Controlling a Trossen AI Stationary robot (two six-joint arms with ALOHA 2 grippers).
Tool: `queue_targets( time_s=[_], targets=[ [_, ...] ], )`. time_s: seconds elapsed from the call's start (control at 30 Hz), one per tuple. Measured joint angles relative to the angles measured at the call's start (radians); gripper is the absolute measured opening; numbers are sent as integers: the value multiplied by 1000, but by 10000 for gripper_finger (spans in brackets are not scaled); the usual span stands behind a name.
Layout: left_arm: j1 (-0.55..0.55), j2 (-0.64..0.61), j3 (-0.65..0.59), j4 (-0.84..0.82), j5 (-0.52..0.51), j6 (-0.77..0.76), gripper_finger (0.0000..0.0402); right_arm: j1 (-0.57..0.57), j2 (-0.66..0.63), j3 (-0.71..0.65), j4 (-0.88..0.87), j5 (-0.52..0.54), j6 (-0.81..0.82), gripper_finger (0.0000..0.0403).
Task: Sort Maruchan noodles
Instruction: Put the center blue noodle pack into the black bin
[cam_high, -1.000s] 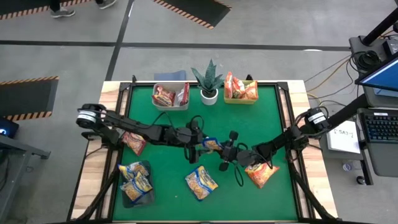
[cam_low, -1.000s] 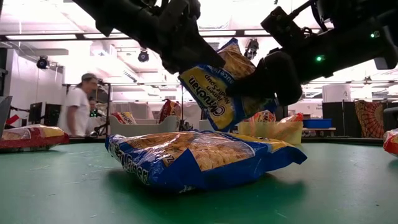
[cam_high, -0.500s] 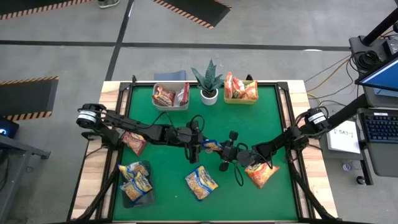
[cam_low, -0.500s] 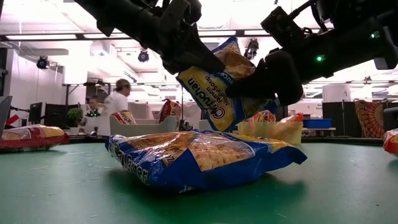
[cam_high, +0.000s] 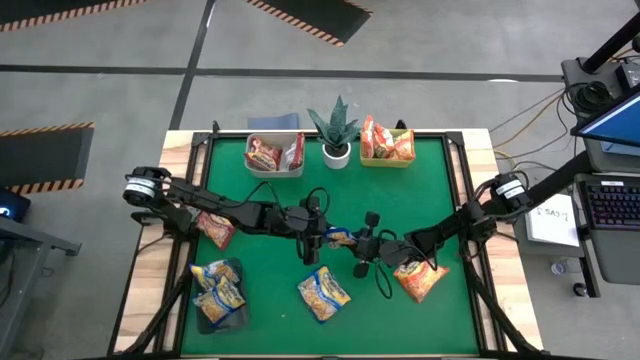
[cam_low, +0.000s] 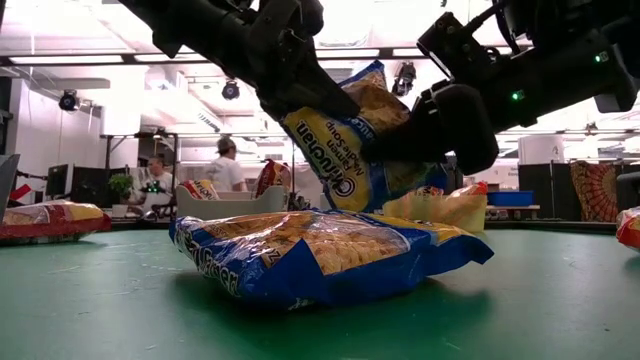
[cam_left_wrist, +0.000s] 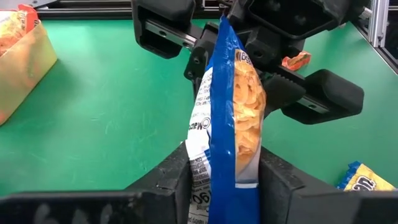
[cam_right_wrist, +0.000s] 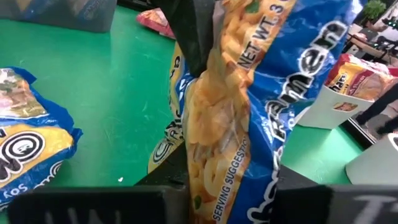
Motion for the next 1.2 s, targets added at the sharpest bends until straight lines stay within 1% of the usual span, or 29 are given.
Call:
queue_targets(
  time_s=[0.1,0.2,0.27,0.43,0.57,0.63,0.73,0.87,0.93,1.0,1.07,1.2],
  targets=[
    [0,0,0,3,-4,6,104,0,0,0,-6,16,19,55],
    [1,0,0,4,-8,8,106,-1,-1,2,-10,15,26,63],
    [1,0,0,6,-10,8,106,-1,-1,5,-13,11,48,83],
    [2,0,0,11,-20,8,106,0,-6,7,-16,5,79,153],
    [2,-5,9,-1,-21,8,106,2,-51,7,-57,0,80,203],
    [1,-7,41,-69,-20,11,106,4,-97,7,-107,-4,85,222],
    [-9,-7,119,-239,-20,17,106,7,-188,8,-206,-14,100,242],
    [-42,-8,233,-420,-18,62,106,9,-324,8,-315,-86,100,260],
    [-60,-8,298,-533,-14,76,105,8,-398,8,-375,-130,92,266],
    [-81,-8,375,-647,-13,75,105,8,-465,8,-422,-148,70,269],
    [-102,-8,459,-753,-13,59,106,8,-531,8,-467,-149,40,269],
    [-155,-8,623,-967,-13,3,106,-4,-632,8,-494,-148,-37,264]
  ],
)
